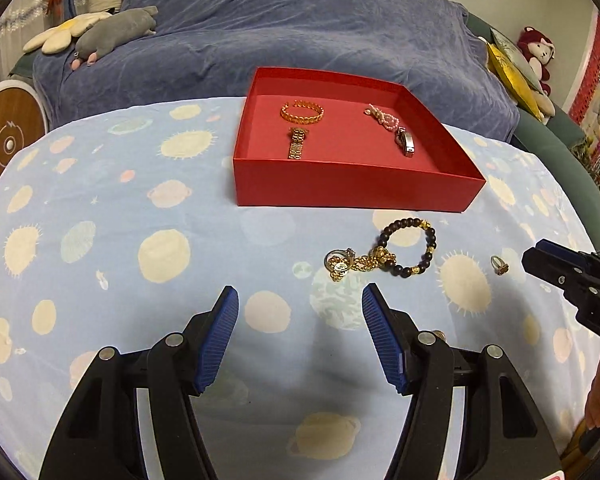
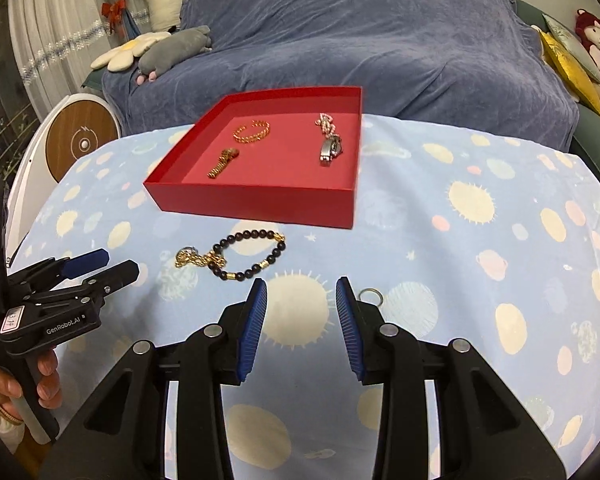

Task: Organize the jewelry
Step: 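Move the left tool to the black bead bracelet while the right tool reaches the red-stone ring, then grasp the red-stone ring with the right tool while the left tool grasps the bead bracelet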

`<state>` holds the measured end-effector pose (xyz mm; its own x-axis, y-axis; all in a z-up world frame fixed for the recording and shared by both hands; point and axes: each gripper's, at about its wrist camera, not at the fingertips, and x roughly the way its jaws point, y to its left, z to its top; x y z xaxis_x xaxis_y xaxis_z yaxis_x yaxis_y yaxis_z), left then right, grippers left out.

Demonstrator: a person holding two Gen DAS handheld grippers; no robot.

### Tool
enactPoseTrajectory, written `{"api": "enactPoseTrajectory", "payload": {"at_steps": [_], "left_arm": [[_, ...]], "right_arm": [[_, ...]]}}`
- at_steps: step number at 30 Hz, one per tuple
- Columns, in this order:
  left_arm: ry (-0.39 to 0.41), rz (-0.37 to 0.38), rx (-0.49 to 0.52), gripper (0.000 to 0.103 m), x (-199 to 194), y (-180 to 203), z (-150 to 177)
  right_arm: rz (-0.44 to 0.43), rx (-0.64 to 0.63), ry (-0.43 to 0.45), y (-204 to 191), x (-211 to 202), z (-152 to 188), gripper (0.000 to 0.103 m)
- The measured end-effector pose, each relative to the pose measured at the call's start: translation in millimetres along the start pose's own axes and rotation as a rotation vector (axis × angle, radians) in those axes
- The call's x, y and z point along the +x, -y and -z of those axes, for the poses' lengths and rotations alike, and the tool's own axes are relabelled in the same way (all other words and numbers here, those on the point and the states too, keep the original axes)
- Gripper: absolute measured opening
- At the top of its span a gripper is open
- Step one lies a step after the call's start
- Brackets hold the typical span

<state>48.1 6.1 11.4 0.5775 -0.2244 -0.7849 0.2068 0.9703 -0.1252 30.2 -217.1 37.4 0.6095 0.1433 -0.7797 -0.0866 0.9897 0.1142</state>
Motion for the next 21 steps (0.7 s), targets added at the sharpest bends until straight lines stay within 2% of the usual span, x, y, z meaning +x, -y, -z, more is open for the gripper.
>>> {"api": "enactPoseTrajectory", "payload": {"at_steps": [6, 10, 13, 19, 20, 21], "left_arm": [[-0.005, 0.081, -0.025, 0.062, 18.6, 10.9, -15.1], [0.007, 0.080, 0.070, 0.062, 26.9, 34.9, -27.4], [-0.007, 0.052, 0.118, 0.064, 41.6, 45.6, -31.3], [-0.036, 0.116, 0.138, 0.063, 68.0, 60.0, -43.8], [-0.041, 0.129, 0.145, 0.061, 71.6, 63.1, -45.7], [-0.048, 0.131, 0.150, 0.054, 75.5, 66.0, -47.2]], "right_arm": [[0.087, 0.049, 0.001, 27.2, -2.7, -3.2, 0.035], [0.068, 0.114, -0.032, 47.2, -0.3, -1.2, 0.035], [0.073, 0.106, -0.047, 44.8, 3.2, 0.1, 0.035], [0.054, 0.045, -0.088, 27.1, 14.3, 5.7, 0.035], [0.051, 0.036, -0.098, 24.0, 17.3, 7.2, 0.035], [0.050, 0.024, -0.107, 20.8, 20.2, 8.5, 0.035]]}}
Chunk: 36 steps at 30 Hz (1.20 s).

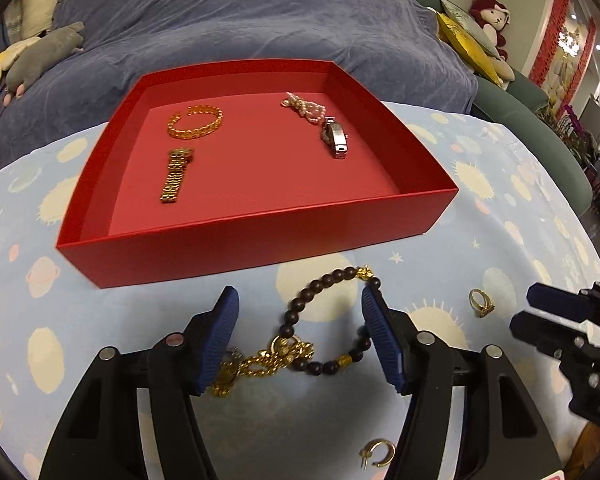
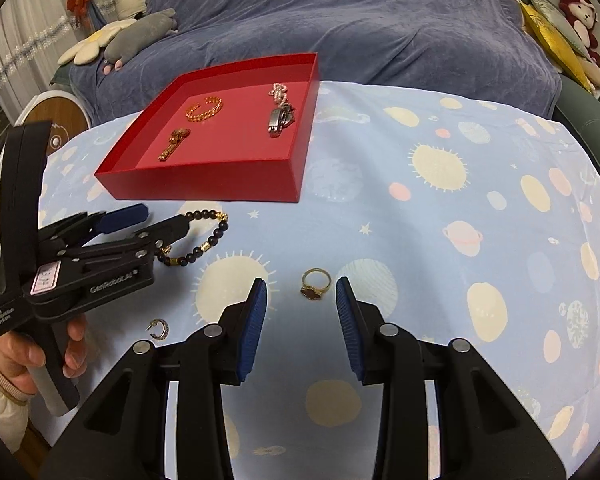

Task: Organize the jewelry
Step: 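Grasp the red-stone ring with the right tool while the left tool grasps the bead bracelet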

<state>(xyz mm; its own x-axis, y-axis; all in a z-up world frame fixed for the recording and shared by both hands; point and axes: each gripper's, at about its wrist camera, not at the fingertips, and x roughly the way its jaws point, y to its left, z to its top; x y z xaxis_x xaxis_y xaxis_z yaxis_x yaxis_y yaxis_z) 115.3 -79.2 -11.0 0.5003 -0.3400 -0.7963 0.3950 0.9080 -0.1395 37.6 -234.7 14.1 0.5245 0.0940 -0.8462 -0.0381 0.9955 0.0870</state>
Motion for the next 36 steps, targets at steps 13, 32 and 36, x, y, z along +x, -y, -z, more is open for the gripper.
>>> {"api": "enactPoseTrajectory", "payload": {"at_steps": [13, 32, 36], "left_arm": [[0.006, 0.047, -0.001, 0.005, -7.0, -0.2, -0.6], [0.087, 0.040, -0.130, 0.005, -116.5, -52.2, 35.7], [0.093, 0.025, -0.115, 0.005, -116.2, -49.4, 35.4]], "right_arm": [[0.004, -0.001, -0.044, 1.4, 13.2, 3.0, 0.035], [0.041, 0.049, -0.061, 6.6, 38.5, -2.5, 0.034], [0.062, 0.028, -0.055, 3.9, 38.2, -2.8, 0.024]]}}
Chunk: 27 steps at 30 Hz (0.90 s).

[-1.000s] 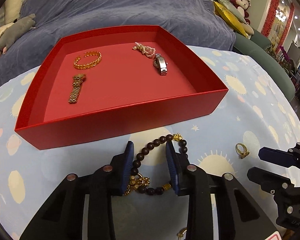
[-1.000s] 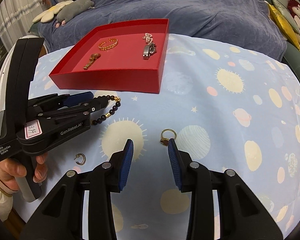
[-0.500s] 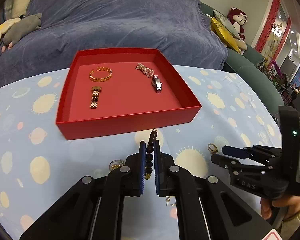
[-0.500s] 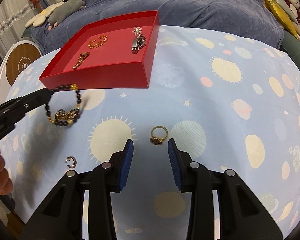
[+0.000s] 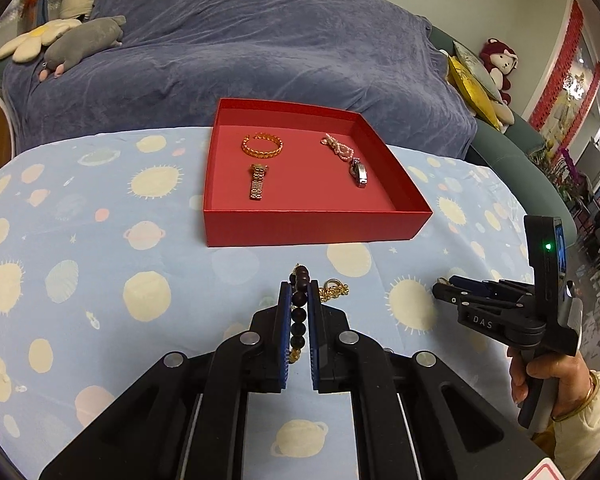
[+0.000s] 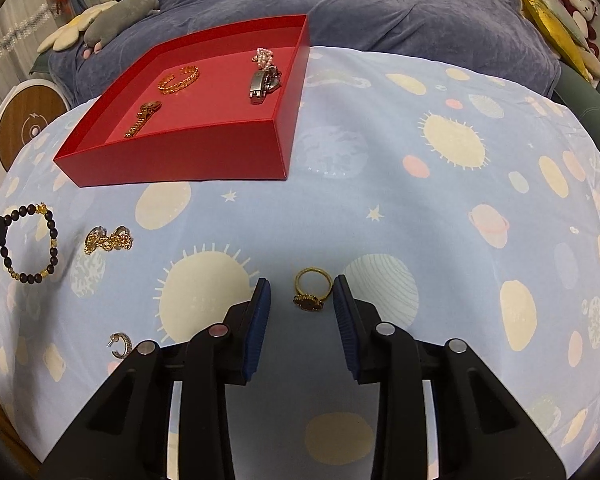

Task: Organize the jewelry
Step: 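Grasp the red-stone ring with the right tool while the left tool grasps the bead bracelet, then drop the ring from the right tool into the box while the left tool drops the bracelet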

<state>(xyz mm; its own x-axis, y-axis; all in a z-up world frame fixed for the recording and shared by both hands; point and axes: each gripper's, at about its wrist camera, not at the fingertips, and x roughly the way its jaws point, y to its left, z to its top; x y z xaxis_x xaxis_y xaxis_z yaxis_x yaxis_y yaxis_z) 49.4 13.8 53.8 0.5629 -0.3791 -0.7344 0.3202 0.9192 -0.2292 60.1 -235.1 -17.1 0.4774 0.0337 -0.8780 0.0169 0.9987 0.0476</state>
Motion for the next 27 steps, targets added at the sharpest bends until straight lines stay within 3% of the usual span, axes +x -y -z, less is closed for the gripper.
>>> {"api": "enactPoseTrajectory", "payload": {"at_steps": [1, 17, 23, 27], "left_arm": [[0.002, -0.003, 0.006, 0.006, 0.2, 1.3, 0.4], [-0.005, -0.009, 0.008, 0.006, 6.4, 0.1, 0.3], [0.020, 0.000, 0.019, 0.006, 0.1, 5.7, -8.8], [0.045, 0.013, 0.036, 0.006, -0.7, 16.5, -31.8]], "right_arm": [[-0.006, 0.001, -0.001, 0.2, -0.1, -0.1, 0.019], [-0.081, -0.016, 0.063, -9.8, -26.3, -1.0, 0.019], [-0.120, -0.055, 0.142, -24.1, -52.8, -9.6, 0.019], [-0.152, -0.063, 0.196, -29.7, -66.7, -34.6, 0.019]]}}
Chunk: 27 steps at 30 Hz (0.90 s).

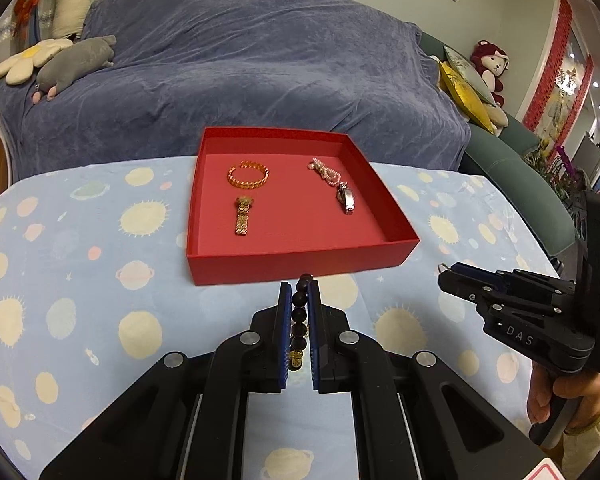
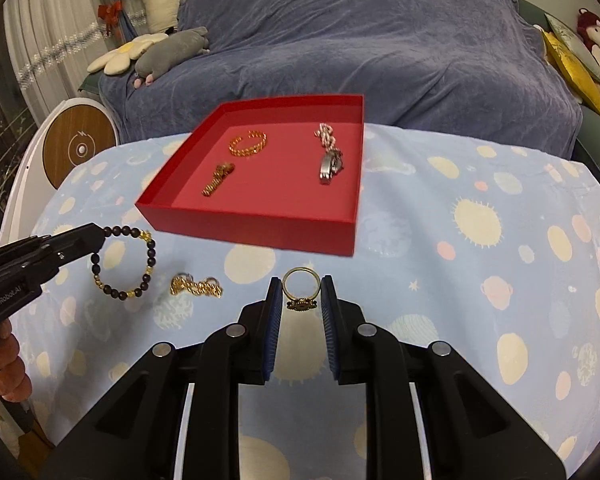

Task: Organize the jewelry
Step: 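Drop the ring from the right tool into the box while the left tool drops the bracelet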

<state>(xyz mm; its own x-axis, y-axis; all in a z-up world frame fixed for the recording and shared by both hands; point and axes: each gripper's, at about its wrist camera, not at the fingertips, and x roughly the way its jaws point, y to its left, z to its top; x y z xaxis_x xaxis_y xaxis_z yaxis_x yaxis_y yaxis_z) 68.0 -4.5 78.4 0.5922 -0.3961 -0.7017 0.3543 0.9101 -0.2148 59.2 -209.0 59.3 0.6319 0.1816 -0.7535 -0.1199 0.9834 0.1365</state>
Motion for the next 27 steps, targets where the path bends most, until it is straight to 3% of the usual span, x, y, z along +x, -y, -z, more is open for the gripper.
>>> {"api": "enactPoseTrajectory", "payload": {"at_steps": [5, 10, 23, 26, 27], "left_arm": [[0.040, 0.009, 0.010, 0.006, 12.7, 6.1, -38.8], [0.020, 0.013, -0.024, 0.006, 47.1, -2.9, -62.8], [-0.043, -0.038, -0.076, 0.006, 97.2, -31.7, -52.6], [-0.032, -0.051, -0.087, 0.010, 96.9, -35.0, -51.9], [-0.027, -0.064, -0.093, 0.016, 95.3, -36.3, -52.3]], "right_arm": [[0.008, -0.042, 0.061, -7.6, 7.3, -38.3, 0.019], [0.022, -0.058, 0.036, -9.1, 44.2, -55.0, 0.019], [0.037, -0.050, -0.058, -2.5, 101.4, -53.3, 0.020], [0.041, -0.051, -0.052, -3.1, 101.2, -53.1, 0.020], [0.043, -0.049, -0.049, -3.0, 101.0, -52.7, 0.020]]}}
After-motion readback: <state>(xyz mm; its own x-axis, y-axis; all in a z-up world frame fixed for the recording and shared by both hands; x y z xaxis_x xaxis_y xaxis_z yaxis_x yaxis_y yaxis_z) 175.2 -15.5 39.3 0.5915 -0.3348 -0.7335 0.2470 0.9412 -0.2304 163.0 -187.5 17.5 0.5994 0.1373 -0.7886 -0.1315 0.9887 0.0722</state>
